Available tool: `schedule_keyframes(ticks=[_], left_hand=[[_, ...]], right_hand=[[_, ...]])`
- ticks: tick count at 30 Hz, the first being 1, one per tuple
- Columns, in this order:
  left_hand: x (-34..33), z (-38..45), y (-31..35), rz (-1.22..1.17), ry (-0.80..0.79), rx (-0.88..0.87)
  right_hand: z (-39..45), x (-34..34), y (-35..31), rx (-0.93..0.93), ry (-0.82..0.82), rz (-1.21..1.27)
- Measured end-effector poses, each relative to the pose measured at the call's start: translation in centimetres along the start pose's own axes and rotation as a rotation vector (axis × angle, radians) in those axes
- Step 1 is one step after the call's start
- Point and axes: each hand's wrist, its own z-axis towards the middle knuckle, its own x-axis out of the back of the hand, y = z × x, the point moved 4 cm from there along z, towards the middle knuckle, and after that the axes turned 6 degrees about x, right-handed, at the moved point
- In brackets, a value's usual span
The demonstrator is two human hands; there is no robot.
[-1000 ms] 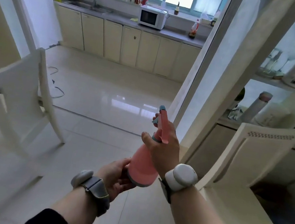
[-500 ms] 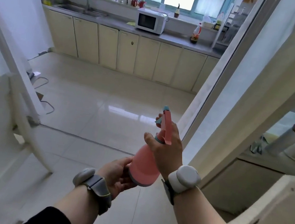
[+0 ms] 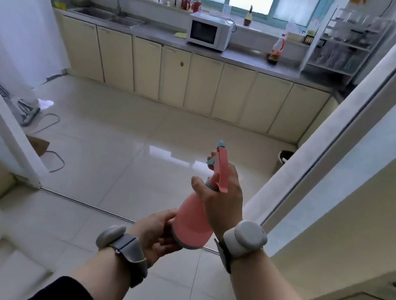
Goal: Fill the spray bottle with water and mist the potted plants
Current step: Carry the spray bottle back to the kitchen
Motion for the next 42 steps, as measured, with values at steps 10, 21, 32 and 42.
schedule_keyframes(ticks=[10, 21, 32, 42], left_hand=[[-4.6, 10.0, 14.3, -0.097, 0.069, -0.053], [-2.6, 22.1, 30.9, -0.087, 0.082, -0.06], [-0.4, 31.9, 46.4, -0.062, 0.076, -0.027], [-3.2, 41.5, 58.9, -0.107, 0.086, -0.052]], right_hand=[[18.3, -4.1, 4.7, 0.064, -0.079, -0.008], [35.9, -14.7, 8.9, 0.066, -0.086, 0.024], [51.6, -23.5, 10.9, 0.053, -0.058, 0.034], [66.7, -29.0, 16.3, 0.045, -0.078, 0.124]])
